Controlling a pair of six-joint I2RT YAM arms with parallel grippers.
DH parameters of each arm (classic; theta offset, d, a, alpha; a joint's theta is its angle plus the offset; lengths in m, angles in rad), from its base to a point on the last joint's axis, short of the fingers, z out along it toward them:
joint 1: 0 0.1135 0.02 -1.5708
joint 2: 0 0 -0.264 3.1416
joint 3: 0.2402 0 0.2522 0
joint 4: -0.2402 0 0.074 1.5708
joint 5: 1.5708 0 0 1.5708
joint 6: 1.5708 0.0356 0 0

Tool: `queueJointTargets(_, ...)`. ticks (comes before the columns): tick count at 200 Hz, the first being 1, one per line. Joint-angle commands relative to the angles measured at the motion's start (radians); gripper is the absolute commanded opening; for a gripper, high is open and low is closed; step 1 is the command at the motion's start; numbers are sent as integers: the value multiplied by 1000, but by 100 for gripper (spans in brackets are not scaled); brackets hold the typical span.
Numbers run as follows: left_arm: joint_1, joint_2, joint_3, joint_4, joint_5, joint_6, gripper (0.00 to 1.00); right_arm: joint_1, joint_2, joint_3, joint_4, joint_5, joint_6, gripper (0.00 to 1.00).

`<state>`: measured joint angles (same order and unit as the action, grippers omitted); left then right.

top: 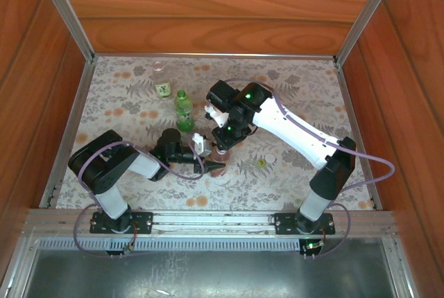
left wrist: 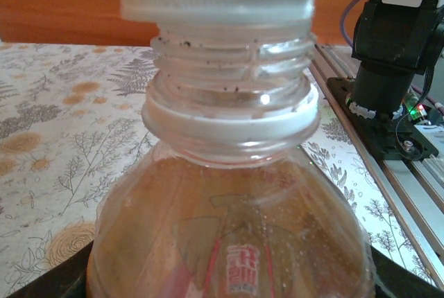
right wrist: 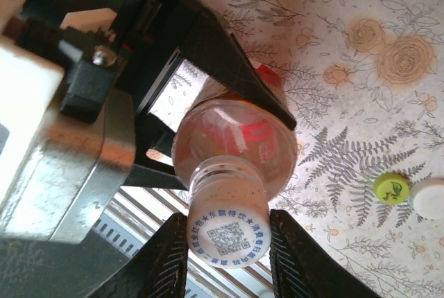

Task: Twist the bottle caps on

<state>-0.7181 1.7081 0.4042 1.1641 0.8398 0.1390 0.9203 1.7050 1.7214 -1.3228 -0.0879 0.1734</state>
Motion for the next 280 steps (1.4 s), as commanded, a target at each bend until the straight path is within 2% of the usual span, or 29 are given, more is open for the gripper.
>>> queueJointTargets(1, 11, 32, 7, -58, -2, -26, 60, 0, 0, -25, -3, -64, -19, 34)
queueJointTargets(28, 11, 35, 14, -58, 10, -37, 60, 3, -7, -35, -2, -68, -16, 34)
queueJointTargets(57, 11, 33, 13, -58, 13, -37, 60, 5, 1, -39, -3, -20, -11, 34)
queueJointTargets(185, 11, 27, 12, -57, 21, -25, 60, 3, 129, 58, -138, -8, -24, 32)
queueJointTargets(229, 11, 36, 16, -58, 16, -48, 60, 52, 166, 142, -186, 44, -35, 31)
queueJointTargets(280, 11, 32, 18, -58, 21, -53, 60, 83, 167, 135, -187, 88, -91, 32)
